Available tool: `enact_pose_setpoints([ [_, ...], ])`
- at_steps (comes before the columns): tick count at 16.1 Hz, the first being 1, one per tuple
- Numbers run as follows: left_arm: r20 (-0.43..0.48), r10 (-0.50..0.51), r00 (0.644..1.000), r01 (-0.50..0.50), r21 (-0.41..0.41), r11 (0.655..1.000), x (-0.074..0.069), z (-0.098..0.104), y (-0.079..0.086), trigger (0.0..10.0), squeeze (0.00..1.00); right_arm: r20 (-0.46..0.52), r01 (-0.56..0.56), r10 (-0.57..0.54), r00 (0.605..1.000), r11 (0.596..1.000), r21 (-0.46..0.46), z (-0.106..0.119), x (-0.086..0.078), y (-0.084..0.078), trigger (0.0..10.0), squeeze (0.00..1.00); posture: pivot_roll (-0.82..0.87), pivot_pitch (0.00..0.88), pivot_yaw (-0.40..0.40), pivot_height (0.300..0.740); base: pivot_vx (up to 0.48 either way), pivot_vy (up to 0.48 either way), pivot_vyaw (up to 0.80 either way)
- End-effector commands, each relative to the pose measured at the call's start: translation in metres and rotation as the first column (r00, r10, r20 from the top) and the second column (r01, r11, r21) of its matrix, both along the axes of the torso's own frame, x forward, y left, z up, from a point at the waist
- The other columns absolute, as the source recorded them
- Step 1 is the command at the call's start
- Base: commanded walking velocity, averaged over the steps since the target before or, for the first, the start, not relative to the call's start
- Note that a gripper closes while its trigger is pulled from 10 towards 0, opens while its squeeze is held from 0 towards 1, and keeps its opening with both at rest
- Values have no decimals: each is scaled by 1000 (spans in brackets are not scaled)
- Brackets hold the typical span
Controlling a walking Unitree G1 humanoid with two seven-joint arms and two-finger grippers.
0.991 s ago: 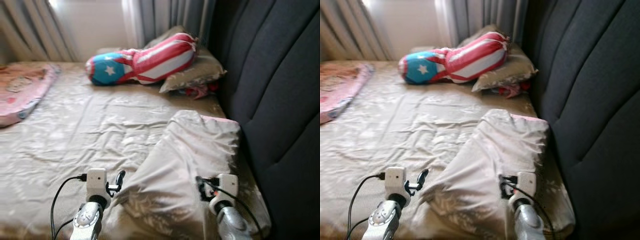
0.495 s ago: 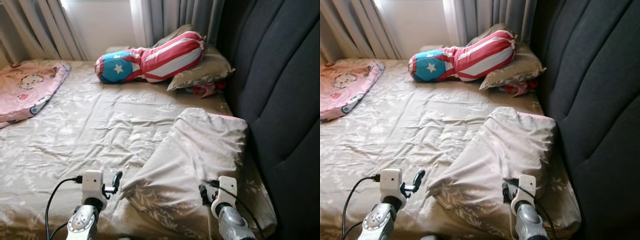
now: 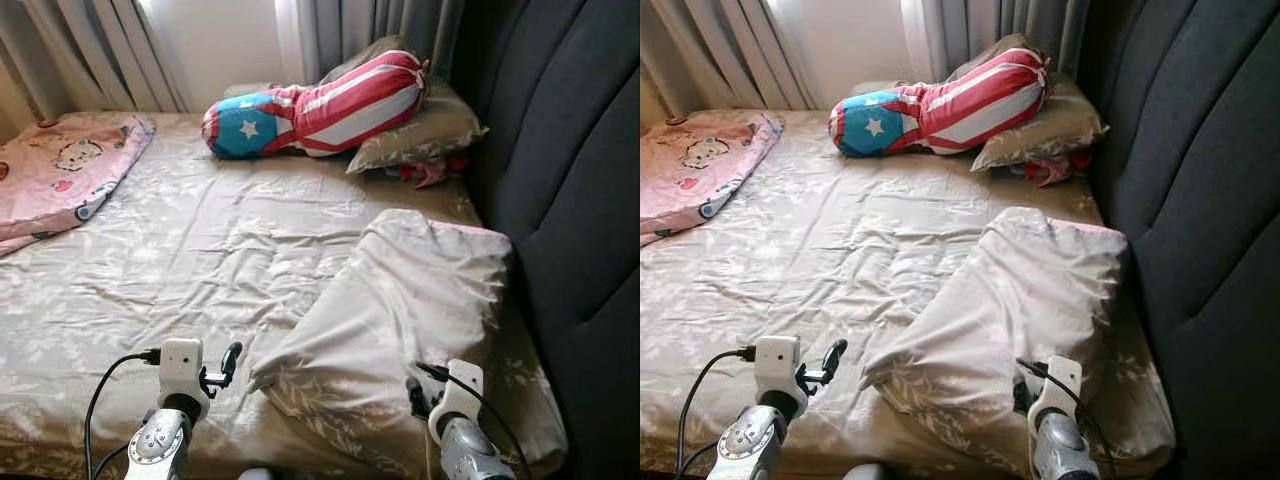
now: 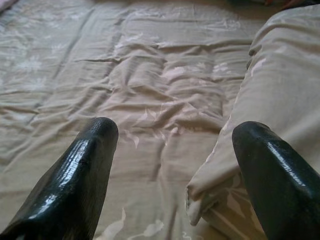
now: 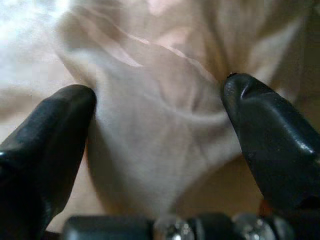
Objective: Clean up the room
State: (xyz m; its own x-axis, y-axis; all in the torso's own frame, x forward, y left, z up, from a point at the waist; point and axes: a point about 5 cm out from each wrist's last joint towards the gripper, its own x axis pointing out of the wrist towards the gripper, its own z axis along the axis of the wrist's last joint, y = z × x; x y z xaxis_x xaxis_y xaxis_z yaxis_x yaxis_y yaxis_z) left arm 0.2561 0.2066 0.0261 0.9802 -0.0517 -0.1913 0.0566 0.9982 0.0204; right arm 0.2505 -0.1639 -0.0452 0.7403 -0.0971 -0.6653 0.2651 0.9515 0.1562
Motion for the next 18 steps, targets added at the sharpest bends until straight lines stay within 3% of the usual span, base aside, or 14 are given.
enact_pose_setpoints([
  [1, 2, -6, 1000, 6, 4, 1000, 0, 3, 1, 10000, 0, -47, 35, -35, 998, 999, -3, -6, -8, -5, 10000, 1000, 65, 52, 25, 666, 0, 0, 0],
  [2, 1, -7, 1000, 7, 4, 1000, 0, 3, 0, 10000, 0, -55, 44, -44, 998, 999, -8, -7, -9, -6, 10000, 1000, 65, 52, 25, 666, 0, 0, 0],
  [3, -1, -15, 1000, 15, 5, 1000, 1, 4, -1, 10000, 0, -73, 46, -45, 996, 999, 7, -9, -12, -7, 10000, 424, 63, 51, 27, 666, 0, 0, 0],
  [4, -2, -16, 1000, 16, 6, 1000, 1, 4, -1, 10000, 0, -83, 34, -32, 996, 999, 18, -10, -13, -5, 10000, 59, 63, 51, 27, 666, 0, 0, 0],
  [5, -2, -17, 1000, 17, 7, 1000, 1, 4, -1, 10000, 0, -101, 6, -3, 995, 1000, 29, -12, -15, -1, 10000, 0, 60, 49, 26, 666, 0, 0, 0],
  [9, -3, -24, 1000, 24, 11, 1000, 1, 5, -2, 10000, 0, -214, -32, 59, 975, 991, 131, -22, -27, 13, 10000, 0, 61, 45, 27, 666, 0, 0, 0],
  [13, -4, -25, 1000, 25, 12, 1000, -1, 4, -1, 10000, 0, -253, -22, 48, 966, 994, 104, -22, -28, 4, 10000, 0, 57, 39, 22, 666, 0, 0, 0],
  [18, -8, -32, 999, 32, 10, 999, -2, 2, -5, 10000, 0, -350, -88, 101, 931, 995, 52, -34, -49, -2, 10000, 0, 52, 32, 15, 666, 0, 0, 0],
])
